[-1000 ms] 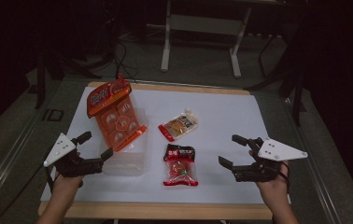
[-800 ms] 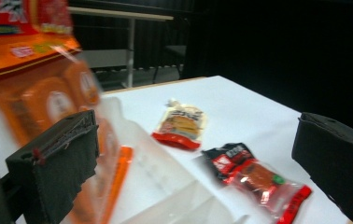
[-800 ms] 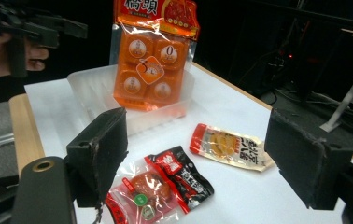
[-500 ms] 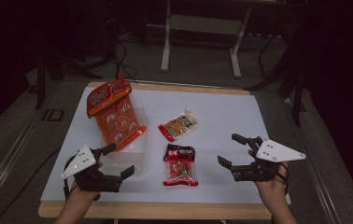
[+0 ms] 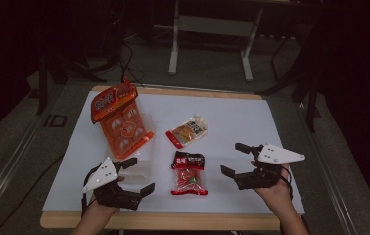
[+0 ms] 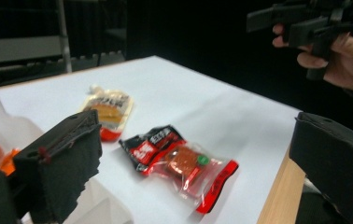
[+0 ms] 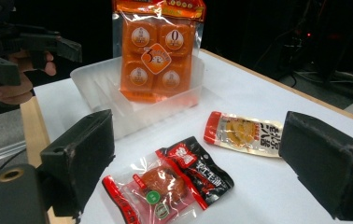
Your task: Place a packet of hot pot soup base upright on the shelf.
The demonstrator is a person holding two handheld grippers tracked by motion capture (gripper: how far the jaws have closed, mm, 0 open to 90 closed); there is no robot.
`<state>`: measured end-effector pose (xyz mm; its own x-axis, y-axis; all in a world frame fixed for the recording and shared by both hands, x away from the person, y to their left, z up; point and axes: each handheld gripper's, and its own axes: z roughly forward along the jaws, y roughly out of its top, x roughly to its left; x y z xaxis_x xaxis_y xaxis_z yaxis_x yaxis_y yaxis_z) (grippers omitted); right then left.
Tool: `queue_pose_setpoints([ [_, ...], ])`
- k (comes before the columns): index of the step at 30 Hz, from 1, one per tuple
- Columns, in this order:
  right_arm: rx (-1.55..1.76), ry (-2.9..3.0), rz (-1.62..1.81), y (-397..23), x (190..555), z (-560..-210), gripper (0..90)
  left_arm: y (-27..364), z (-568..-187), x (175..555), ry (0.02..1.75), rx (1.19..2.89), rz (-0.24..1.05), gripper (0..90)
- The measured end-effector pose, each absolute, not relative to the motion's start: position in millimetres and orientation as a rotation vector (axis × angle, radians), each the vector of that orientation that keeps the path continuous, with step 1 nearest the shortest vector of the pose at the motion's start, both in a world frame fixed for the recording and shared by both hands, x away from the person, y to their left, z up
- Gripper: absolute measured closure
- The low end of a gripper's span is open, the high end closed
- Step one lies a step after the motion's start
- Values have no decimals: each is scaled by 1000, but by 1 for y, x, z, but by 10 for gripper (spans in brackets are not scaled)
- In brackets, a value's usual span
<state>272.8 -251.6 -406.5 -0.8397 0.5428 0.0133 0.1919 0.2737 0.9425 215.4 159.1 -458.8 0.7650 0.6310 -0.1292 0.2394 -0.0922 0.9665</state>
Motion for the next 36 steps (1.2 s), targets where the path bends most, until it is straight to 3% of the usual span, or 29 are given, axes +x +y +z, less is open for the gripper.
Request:
queue_pose_setpoints([
  [15,619,2354,1513,-222,303,-435,134,153,-463,213,703,1690,444,20],
  [36,688,2451,1395,-203,354,-481,171,145,-473,213,696,1716,409,20],
])
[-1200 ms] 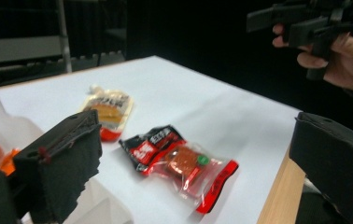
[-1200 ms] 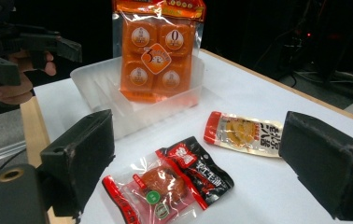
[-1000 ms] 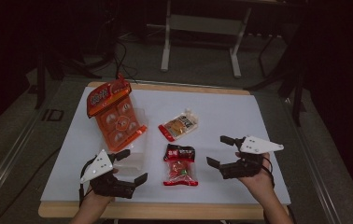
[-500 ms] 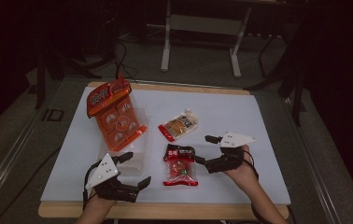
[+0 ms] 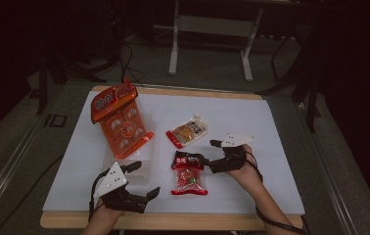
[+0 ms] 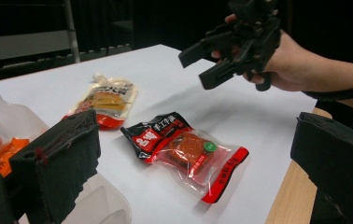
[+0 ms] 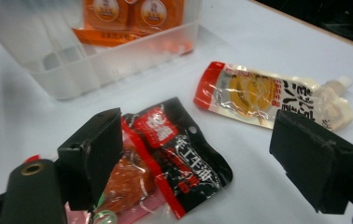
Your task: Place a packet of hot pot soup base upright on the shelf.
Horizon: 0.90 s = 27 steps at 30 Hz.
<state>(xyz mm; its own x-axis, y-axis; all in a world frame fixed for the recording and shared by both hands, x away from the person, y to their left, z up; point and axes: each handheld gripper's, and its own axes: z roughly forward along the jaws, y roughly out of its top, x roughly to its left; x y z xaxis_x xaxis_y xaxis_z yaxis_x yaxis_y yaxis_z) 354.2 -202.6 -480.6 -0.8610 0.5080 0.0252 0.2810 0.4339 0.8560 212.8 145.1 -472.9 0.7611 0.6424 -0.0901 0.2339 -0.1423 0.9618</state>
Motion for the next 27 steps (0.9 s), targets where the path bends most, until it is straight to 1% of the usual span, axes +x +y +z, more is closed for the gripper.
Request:
queue_pose_setpoints([
  [1,705,2457,1383,-202,359,-485,190,146,-473,213,695,1718,409,20],
  [15,779,2542,1247,-187,378,-518,193,144,-474,213,674,1733,382,20],
  [22,837,2552,1239,-186,384,-527,208,143,-475,213,677,1734,375,20],
  [27,837,2582,1180,-180,387,-536,209,143,-476,214,682,1719,336,20],
])
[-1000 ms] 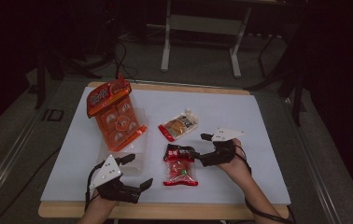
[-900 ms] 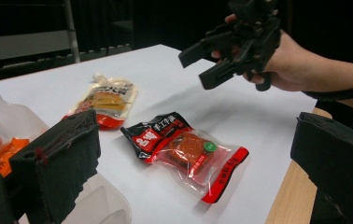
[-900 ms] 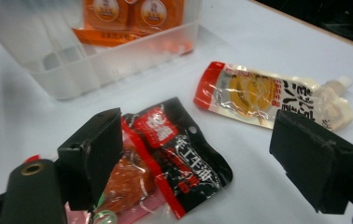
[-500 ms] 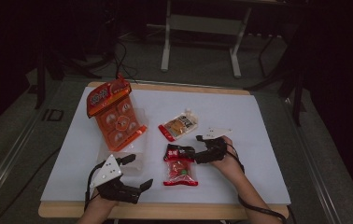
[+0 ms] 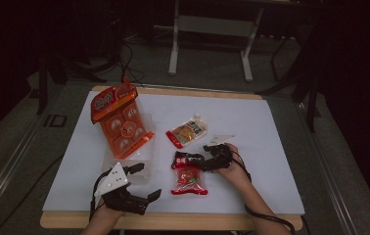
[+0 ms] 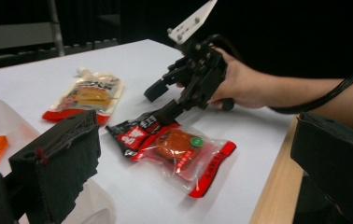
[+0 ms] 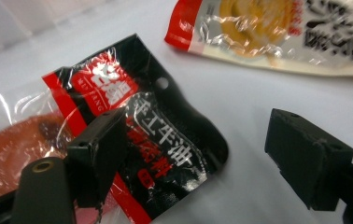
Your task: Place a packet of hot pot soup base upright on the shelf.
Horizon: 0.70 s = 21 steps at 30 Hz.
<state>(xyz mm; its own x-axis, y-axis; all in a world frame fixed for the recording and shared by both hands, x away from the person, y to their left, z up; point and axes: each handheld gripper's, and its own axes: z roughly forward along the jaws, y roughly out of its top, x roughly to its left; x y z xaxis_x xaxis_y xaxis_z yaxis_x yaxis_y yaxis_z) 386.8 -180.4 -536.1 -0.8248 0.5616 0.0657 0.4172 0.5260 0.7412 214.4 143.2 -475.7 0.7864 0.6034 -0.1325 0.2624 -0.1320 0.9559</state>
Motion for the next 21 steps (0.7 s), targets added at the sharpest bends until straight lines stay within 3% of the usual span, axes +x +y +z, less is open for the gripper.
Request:
queue_pose_setpoints([
  [12,805,2605,1105,-174,383,-540,217,143,-476,215,685,1723,343,20],
  [16,753,2625,1078,-171,379,-538,341,142,-476,215,681,1730,346,20],
  [21,769,2649,1054,-169,378,-535,431,140,-477,215,681,1737,342,20],
])
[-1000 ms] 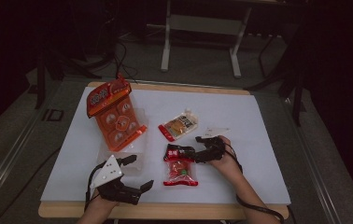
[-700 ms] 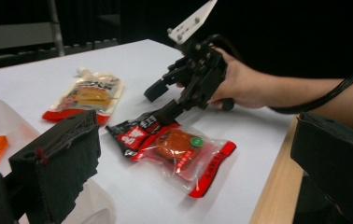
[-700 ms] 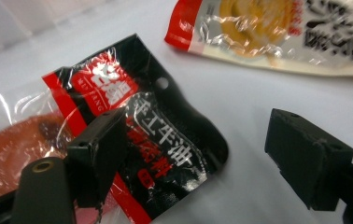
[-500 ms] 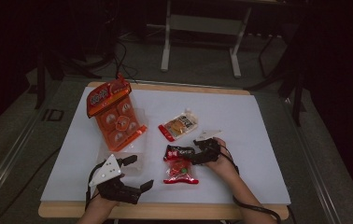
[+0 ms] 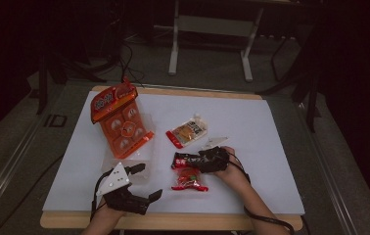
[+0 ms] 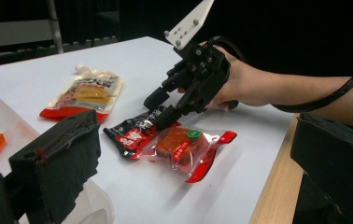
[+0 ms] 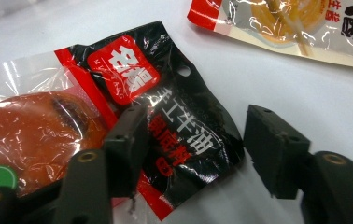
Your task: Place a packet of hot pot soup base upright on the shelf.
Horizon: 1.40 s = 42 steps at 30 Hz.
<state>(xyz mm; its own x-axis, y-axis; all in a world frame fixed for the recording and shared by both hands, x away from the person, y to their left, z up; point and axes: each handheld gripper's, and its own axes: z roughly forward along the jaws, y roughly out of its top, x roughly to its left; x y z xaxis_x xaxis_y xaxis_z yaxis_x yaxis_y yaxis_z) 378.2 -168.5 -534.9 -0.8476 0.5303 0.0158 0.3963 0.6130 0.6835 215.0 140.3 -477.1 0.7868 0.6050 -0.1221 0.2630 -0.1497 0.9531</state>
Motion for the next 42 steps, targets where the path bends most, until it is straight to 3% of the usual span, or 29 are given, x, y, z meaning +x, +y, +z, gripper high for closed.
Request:
queue_pose_setpoints([
  [17,775,2702,1060,-166,370,-529,872,140,-477,214,677,1749,362,20],
  [42,729,2635,1163,-175,348,-487,892,142,-478,216,687,1760,374,21],
])
